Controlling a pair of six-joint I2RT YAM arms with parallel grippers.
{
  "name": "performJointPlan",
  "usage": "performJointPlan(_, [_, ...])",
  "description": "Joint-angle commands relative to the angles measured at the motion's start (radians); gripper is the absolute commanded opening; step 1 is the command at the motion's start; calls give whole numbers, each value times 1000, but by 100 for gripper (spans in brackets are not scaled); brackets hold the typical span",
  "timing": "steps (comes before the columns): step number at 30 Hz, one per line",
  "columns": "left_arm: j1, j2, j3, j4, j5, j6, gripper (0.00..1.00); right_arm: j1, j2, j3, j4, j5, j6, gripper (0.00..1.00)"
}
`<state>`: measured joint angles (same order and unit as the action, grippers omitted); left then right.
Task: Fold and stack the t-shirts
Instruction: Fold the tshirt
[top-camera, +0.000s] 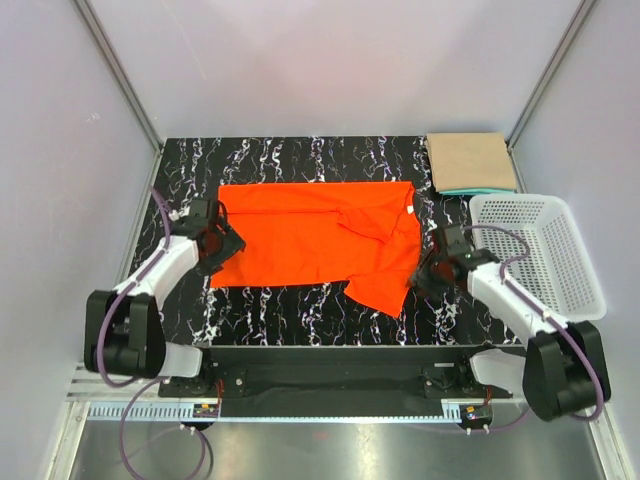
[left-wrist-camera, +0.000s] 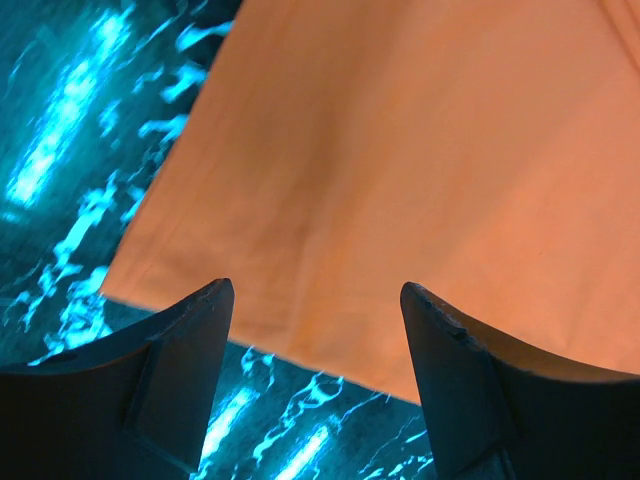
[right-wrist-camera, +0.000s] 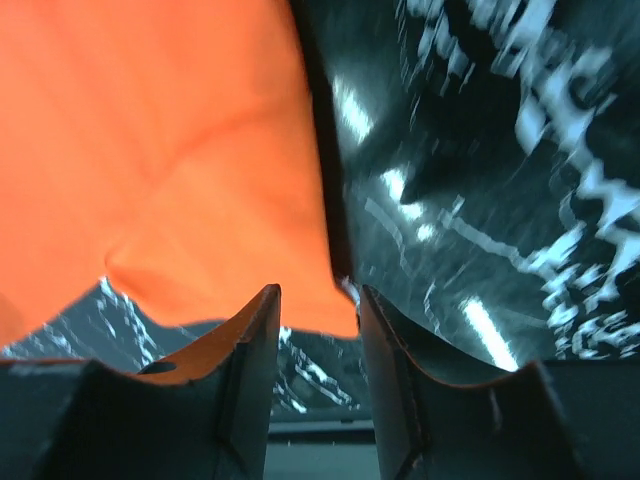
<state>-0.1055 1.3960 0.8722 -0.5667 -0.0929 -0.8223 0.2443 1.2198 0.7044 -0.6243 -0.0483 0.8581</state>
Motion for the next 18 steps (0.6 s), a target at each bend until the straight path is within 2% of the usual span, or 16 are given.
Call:
performJointPlan(1, [16,-107,-25,42,-47,-61,73,93,-78,-72,20,44,145,44])
performJointPlan(7, [39,-106,-10,-77,-108,-92,72,176,-82,-151,-6,91,306,44])
performJointPlan(13, [50,-153,-61,-49,-110,-107,72,208,-115,-197,107,74,381,42])
performJointPlan(18, [55,-158,-68,-50,-122,-106,71,247,-71,-166,83,105,394,42])
